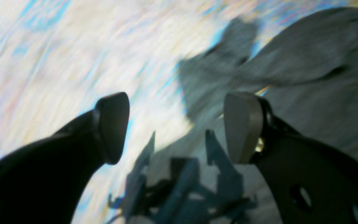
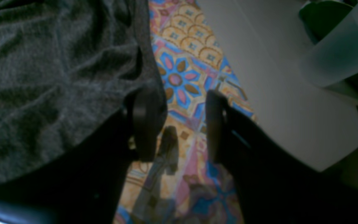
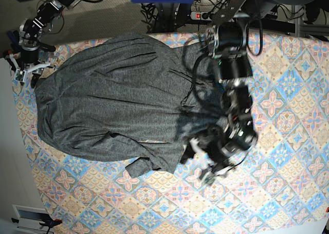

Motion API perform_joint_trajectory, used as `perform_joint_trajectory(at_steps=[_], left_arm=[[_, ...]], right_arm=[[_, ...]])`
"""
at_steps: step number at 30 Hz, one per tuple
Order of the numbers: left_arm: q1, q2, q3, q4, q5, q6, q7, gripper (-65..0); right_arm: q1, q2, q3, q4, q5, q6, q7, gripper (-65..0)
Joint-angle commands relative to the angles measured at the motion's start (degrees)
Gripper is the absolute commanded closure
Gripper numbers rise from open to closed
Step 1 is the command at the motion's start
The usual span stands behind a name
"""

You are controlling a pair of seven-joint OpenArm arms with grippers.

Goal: Layout the t-shirt on the table in an organized manner, then fold the t-shirt properly
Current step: 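Lower the left gripper and grasp the shirt hem fabric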

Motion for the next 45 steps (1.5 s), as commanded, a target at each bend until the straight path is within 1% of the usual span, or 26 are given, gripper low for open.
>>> perform_joint_trajectory(at_steps=[1,4,8,12,14,16,21,23,25,30,32,34,36,39,42,43,45], left_arm=[[-3.4,0.3,0.7,-2.8,-0.6,0.3,-2.0,-46.1],[-7.5,1.1,1.3,-12.4,-0.2,0.3,-7.2,-46.1],[-12.0,1.3,1.2,-24.4,-0.4,0.3,-13.9,-46.0],[-14.4,1.3,1.0,-34.1,-0.5,0.3,-19.1,-45.8],[-14.5,1.1,0.3,-36.7,-0.6,0.3,-22.1,-45.8],[-14.3,1.1,-2.6,-37.2,-0.6,0.3,-24.4,-45.8],[-14.1,1.0,-9.8,-37.3,-0.2,0.3,-25.7,-45.8],[-14.1,0.1,-11.6,-37.3,-0.1,0.3,-25.8,-45.8],[-14.1,-0.6,-11.3,-37.3,-0.1,0.3,-25.8,-45.8],[-12.1,-0.8,-11.3,-37.3,0.0,0.3,-25.9,-45.8],[-11.4,-0.8,-9.8,-38.0,0.1,0.3,-25.9,-45.8],[-10.9,-0.8,-6.5,-40.9,0.0,0.3,-26.0,-45.8],[-11.0,-0.7,-4.5,-44.4,-0.3,0.3,-28.9,-45.8],[-11.0,-0.7,-4.6,-49.0,-0.4,0.3,-34.6,-45.8],[-12.1,-0.9,-4.6,-52.9,-0.5,0.3,-36.0,-45.8],[-12.4,-1.6,-4.6,-53.7,-0.6,0.3,-36.1,-45.8],[-12.4,-1.8,-4.6,-53.6,-1.0,0.3,-36.2,-45.8]], right_arm=[[0.3,1.0,0.2,1.3,0.6,-0.2,1.6,-23.5],[0.3,1.0,0.4,1.3,-1.9,-0.2,1.6,-23.5],[0.4,1.0,0.5,1.3,-8.0,-0.2,2.1,-23.5],[0.4,1.0,0.6,1.3,-8.7,-0.2,2.1,-23.5],[0.4,1.0,0.6,1.3,-8.7,-0.2,2.1,-23.5],[0.4,1.0,0.6,1.3,-8.7,-0.2,2.1,-23.5],[0.4,1.0,0.6,1.3,-8.8,-0.2,2.1,-23.5],[0.4,1.0,0.6,1.3,-8.9,-0.2,2.1,-23.5],[0.4,1.0,0.6,1.3,-8.9,-0.2,2.1,-23.5],[0.7,1.0,0.5,1.3,-8.9,-0.2,2.1,-23.5],[0.8,1.0,0.3,1.3,-8.9,-0.2,2.1,-23.5],[0.8,1.0,0.2,1.3,-8.9,-0.2,2.1,-23.5],[0.8,1.0,0.2,1.3,-8.9,-0.2,2.1,-23.5],[0.6,1.0,0.3,1.3,-8.9,-0.2,2.1,-23.5],[0.4,1.0,0.5,1.3,-8.9,-0.2,2.1,-23.5],[0.4,1.0,0.5,1.3,-8.9,-0.2,2.1,-23.5],[0.4,1.0,0.5,1.3,-8.9,-0.2,2.1,-23.5]])
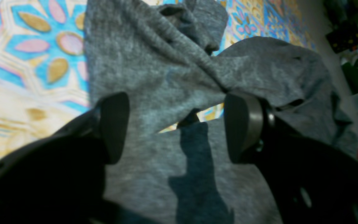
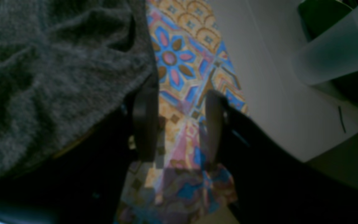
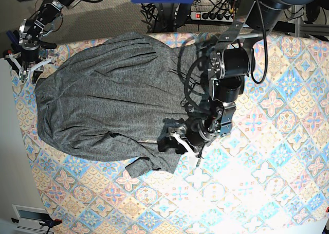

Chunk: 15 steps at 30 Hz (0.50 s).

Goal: Layout the t-shirt on the table in an organized manner, then fold the t-shirt properly
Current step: 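Lower the left gripper and grasp the shirt hem fabric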

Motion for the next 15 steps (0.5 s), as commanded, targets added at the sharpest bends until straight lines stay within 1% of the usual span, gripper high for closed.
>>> perform_joint_trajectory(at_steps=[1,5,13,15], left_arm=[[-2.0,-0.2,-0.1,0.9,-1.8,-0.5,-1.9,-45.8],[-2.7,-0.3,-0.1,0.9,-4.8,-0.5,-4.4,-45.8],[-4.1,-0.4,-0.1,0.9,-5.1,-0.5,-4.1,-45.8],[-4.4,-1.6,-0.1,0.9,-5.2,-0.5,-4.5,-45.8]], right_arm=[[0.2,1.0,0.3,1.3,0.6,-0.4,1.5,-23.5],[0.2,1.0,0.3,1.3,0.6,-0.4,1.5,-23.5],[0.2,1.0,0.3,1.3,0.5,-0.4,1.5,-23.5],[0.2,1.0,0.3,1.3,0.5,-0.4,1.5,-23.5]])
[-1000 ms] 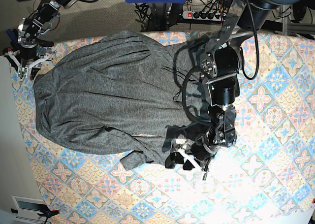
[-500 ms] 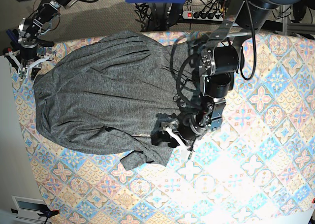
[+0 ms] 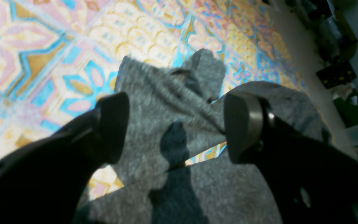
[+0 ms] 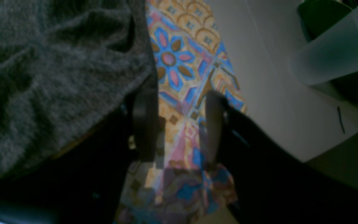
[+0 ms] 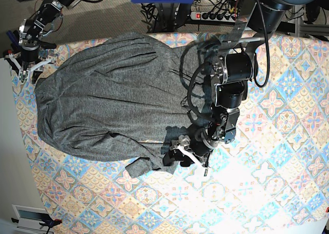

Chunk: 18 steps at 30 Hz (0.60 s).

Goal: Layout the t-shirt on the table in an organized manner, then fold the t-shirt properly
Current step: 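Lower the left gripper and grasp the shirt hem fabric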

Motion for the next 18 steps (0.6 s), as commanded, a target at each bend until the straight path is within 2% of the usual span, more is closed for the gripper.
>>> perform_joint_trajectory(at_steps=[1,6,8,10,14,18], left_arm=[[-2.5,-1.0,-0.1,0.9,-1.2,-0.8,-1.7,-45.8],[-2.9,-2.9,-0.1,0.9,-1.1,-0.8,-1.8,-45.8],[-2.9,-3.3,-0.1,0.9,-0.7,1.3,-1.8,-45.8],[-2.9,-3.3,0.5,0.6,0.0,1.6,-1.8,-45.8],[-2.2,-1.3,5.3,0.5,2.6,1.8,-1.8,-45.8],[-1.6,0.1,6.3,0.5,3.0,2.0,-4.0,-45.8]], right_arm=[[0.2,1.0,0.3,1.3,0.5,-0.4,1.5,-23.5],[0.2,1.0,0.3,1.3,0.5,-0.4,1.5,-23.5],[0.2,1.0,0.3,1.2,0.5,-0.4,1.5,-23.5],[0.2,1.0,0.3,1.0,0.5,-0.4,1.5,-23.5],[0.2,1.0,0.0,1.3,0.4,-0.4,1.5,-23.5],[0.2,1.0,0.0,1.3,0.4,-0.4,1.5,-23.5]])
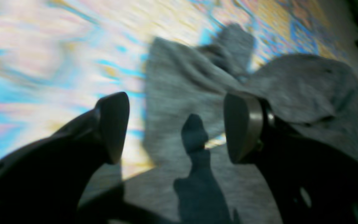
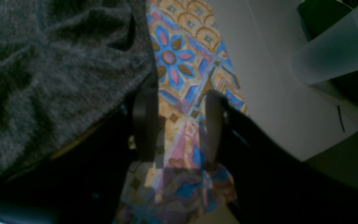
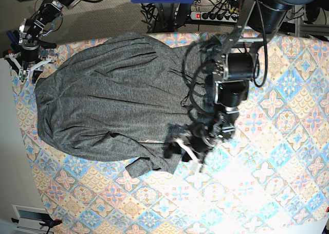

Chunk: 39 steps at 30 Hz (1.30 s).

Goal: Layout the t-shirt on the table in an organized manner, then fold the t-shirt properly

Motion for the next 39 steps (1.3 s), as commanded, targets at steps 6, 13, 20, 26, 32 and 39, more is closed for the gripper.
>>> perform_joint_trajectory(at_steps=[6,13,20,26,32,39], left_arm=[[-2.2,0.7,0.0,-0.5,-0.8,2.7,-3.0,-45.8],[-2.3,0.7,-0.2,-1.5,-0.9,2.9,-8.8,-34.6],[-2.8,0.7,0.0,-1.3,-0.5,5.7,-16.2,-27.9],[-4.3,1.1,3.6,-1.6,7.6,13.1,-16.0,-37.4],[-4.7,2.0,9.5,-8.2,11.9,15.0,-16.0,-37.9],[-6.1,2.0,10.2,-14.2,11.3,15.1,-16.0,-37.3]], right_arm=[[-1.0,0.9,0.3,1.4,0.4,-0.4,1.5,-23.5],[-2.5,0.9,0.3,1.6,0.5,-0.4,1.5,-23.5],[-3.8,0.9,0.3,3.3,0.5,-0.4,1.5,-23.5],[-4.6,0.6,0.3,4.4,0.5,-0.4,1.5,-23.5],[-5.4,0.6,0.3,5.4,0.5,-0.4,1.5,-23.5],[-5.4,-2.3,0.3,8.2,0.5,-0.4,1.5,-23.5]])
